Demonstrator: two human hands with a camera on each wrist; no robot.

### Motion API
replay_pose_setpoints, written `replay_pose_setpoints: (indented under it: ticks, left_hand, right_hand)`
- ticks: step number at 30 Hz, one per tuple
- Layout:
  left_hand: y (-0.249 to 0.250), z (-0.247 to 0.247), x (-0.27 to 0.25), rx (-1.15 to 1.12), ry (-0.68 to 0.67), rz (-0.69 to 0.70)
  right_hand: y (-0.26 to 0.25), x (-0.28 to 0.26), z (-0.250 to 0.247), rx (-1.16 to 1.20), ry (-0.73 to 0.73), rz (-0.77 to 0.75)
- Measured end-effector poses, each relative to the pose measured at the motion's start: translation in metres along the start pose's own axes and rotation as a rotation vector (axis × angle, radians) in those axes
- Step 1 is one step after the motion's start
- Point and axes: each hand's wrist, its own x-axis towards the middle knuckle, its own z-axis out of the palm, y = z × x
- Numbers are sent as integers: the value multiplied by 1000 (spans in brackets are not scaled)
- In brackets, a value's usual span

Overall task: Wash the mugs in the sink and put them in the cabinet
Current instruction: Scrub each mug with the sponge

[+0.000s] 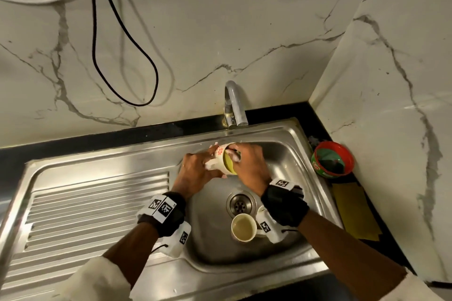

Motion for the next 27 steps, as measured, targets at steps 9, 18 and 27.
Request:
replay_pose_setpoints:
  ticks: [9, 18, 27]
  left_hand:
    - [1, -9, 7, 33, -79, 37]
    - [-3, -17, 12, 95, -284, 52]
    - [1, -5, 4, 53, -32, 53]
  right_hand:
    - [12, -13, -7, -351, -172, -562]
    - [17, -10, -10, -716, -626, -595]
    - [-9, 10, -23, 230, -968, 273]
